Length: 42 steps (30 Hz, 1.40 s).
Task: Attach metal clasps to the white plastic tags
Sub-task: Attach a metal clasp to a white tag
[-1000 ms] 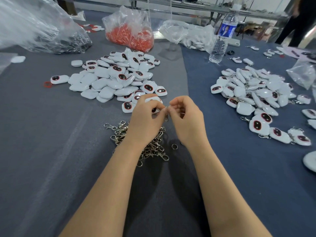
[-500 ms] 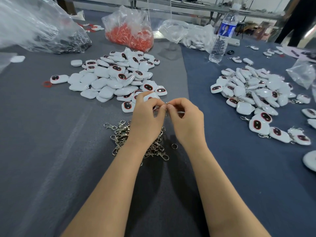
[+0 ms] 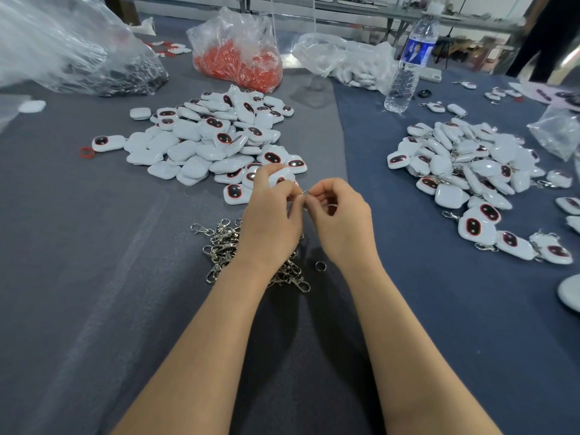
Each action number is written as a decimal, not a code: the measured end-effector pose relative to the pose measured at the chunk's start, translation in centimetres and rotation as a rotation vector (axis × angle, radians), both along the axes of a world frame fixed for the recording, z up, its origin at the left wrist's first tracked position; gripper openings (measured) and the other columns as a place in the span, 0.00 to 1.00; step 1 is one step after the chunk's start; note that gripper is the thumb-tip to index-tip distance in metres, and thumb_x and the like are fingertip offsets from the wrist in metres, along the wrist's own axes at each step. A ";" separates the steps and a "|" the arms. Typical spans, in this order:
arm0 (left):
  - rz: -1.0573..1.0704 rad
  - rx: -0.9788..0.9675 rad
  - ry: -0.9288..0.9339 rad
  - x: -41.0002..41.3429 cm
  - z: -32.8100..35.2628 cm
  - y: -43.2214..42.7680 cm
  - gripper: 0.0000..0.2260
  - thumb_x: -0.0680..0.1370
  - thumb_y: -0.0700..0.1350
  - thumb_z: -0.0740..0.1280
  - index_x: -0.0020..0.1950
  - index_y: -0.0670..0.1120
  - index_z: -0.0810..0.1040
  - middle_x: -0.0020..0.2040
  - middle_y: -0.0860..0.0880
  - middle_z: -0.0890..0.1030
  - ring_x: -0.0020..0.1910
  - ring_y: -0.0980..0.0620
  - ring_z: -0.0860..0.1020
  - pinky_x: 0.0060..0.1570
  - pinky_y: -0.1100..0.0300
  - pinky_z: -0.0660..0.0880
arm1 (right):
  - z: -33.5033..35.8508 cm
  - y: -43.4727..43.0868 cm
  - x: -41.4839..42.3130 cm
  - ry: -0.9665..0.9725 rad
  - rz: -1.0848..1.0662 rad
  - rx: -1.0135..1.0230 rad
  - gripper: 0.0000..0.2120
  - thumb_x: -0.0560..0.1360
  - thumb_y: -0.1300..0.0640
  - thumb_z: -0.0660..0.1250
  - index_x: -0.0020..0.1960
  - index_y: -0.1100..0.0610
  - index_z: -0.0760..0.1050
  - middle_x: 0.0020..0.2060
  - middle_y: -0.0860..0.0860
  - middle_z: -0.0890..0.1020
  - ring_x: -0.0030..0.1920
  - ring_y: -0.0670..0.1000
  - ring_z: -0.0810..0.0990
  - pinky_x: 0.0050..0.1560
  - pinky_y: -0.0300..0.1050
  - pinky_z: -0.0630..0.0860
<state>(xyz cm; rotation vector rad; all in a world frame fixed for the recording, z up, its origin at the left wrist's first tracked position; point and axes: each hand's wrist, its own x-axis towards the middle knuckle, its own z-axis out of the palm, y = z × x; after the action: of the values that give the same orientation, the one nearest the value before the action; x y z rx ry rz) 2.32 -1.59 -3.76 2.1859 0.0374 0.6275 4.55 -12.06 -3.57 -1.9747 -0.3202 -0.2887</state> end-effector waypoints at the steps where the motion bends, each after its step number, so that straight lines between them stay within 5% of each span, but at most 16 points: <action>1: -0.001 0.002 -0.002 0.0 0.0 0.0 0.04 0.78 0.38 0.64 0.45 0.41 0.78 0.67 0.46 0.67 0.51 0.61 0.68 0.54 0.64 0.70 | 0.0 0.0 0.0 0.029 0.026 -0.008 0.10 0.75 0.62 0.67 0.41 0.49 0.71 0.38 0.45 0.76 0.36 0.40 0.73 0.39 0.27 0.69; 11: -0.033 0.054 0.021 0.0 0.1 0.7 0.05 0.77 0.38 0.65 0.45 0.41 0.79 0.59 0.50 0.69 0.48 0.60 0.69 0.45 0.73 0.64 | -0.3 -0.3 -0.1 -0.064 0.128 -0.108 0.07 0.77 0.66 0.63 0.44 0.56 0.69 0.38 0.56 0.78 0.38 0.53 0.74 0.37 0.41 0.70; 16: -0.064 0.045 0.067 0.0 0.4 1.2 0.05 0.77 0.41 0.67 0.43 0.46 0.82 0.51 0.52 0.72 0.46 0.60 0.70 0.43 0.81 0.62 | -0.2 -0.5 0.0 -0.021 0.118 -0.046 0.09 0.77 0.66 0.63 0.42 0.54 0.69 0.32 0.44 0.78 0.33 0.38 0.77 0.34 0.28 0.70; 21: -0.120 -0.126 0.078 -0.2 0.8 1.6 0.04 0.76 0.42 0.67 0.47 0.49 0.81 0.42 0.59 0.75 0.44 0.63 0.76 0.42 0.77 0.66 | -0.2 -0.7 0.3 0.054 0.028 0.063 0.11 0.77 0.64 0.63 0.40 0.52 0.69 0.30 0.46 0.78 0.34 0.39 0.81 0.36 0.29 0.74; 26: -0.199 -0.428 0.162 -0.4 1.2 1.3 0.10 0.78 0.40 0.62 0.55 0.54 0.74 0.51 0.53 0.77 0.34 0.63 0.80 0.45 0.62 0.78 | -0.1 -0.7 0.2 0.032 0.007 -0.001 0.12 0.78 0.63 0.62 0.40 0.50 0.68 0.34 0.49 0.79 0.35 0.38 0.79 0.37 0.31 0.74; 32: -0.146 -0.390 0.215 -0.3 0.9 1.4 0.07 0.78 0.43 0.62 0.54 0.53 0.71 0.42 0.54 0.77 0.32 0.65 0.76 0.41 0.62 0.75 | 0.1 -0.4 0.0 0.015 0.023 -0.089 0.08 0.79 0.63 0.61 0.42 0.54 0.68 0.37 0.51 0.79 0.41 0.49 0.81 0.44 0.45 0.78; 36: -0.133 -0.368 0.219 -0.2 1.0 1.4 0.07 0.77 0.43 0.62 0.50 0.56 0.70 0.42 0.54 0.76 0.38 0.55 0.76 0.45 0.57 0.75 | 0.1 -0.5 -0.1 0.001 0.047 -0.112 0.07 0.79 0.64 0.61 0.43 0.56 0.69 0.37 0.52 0.79 0.40 0.50 0.80 0.40 0.38 0.74; 39: -0.133 -0.344 0.215 -0.2 0.9 1.5 0.08 0.77 0.43 0.62 0.49 0.57 0.70 0.42 0.54 0.76 0.38 0.56 0.76 0.43 0.60 0.75 | 0.2 -0.5 -0.2 -0.030 0.064 -0.145 0.07 0.79 0.65 0.60 0.43 0.57 0.69 0.38 0.54 0.80 0.37 0.46 0.77 0.36 0.32 0.70; 42: -0.123 -0.276 0.228 -0.2 0.6 1.5 0.08 0.78 0.43 0.62 0.52 0.56 0.69 0.41 0.57 0.74 0.32 0.63 0.73 0.36 0.66 0.68 | 0.2 -0.2 -0.4 -0.041 0.078 -0.145 0.07 0.78 0.66 0.60 0.43 0.57 0.69 0.37 0.54 0.80 0.37 0.50 0.76 0.36 0.38 0.70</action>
<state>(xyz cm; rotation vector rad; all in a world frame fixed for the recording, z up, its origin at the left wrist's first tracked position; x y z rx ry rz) 2.17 -0.13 -3.13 1.9637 0.1025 0.2826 4.16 -12.29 -3.33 -2.0952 -0.4544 -0.2623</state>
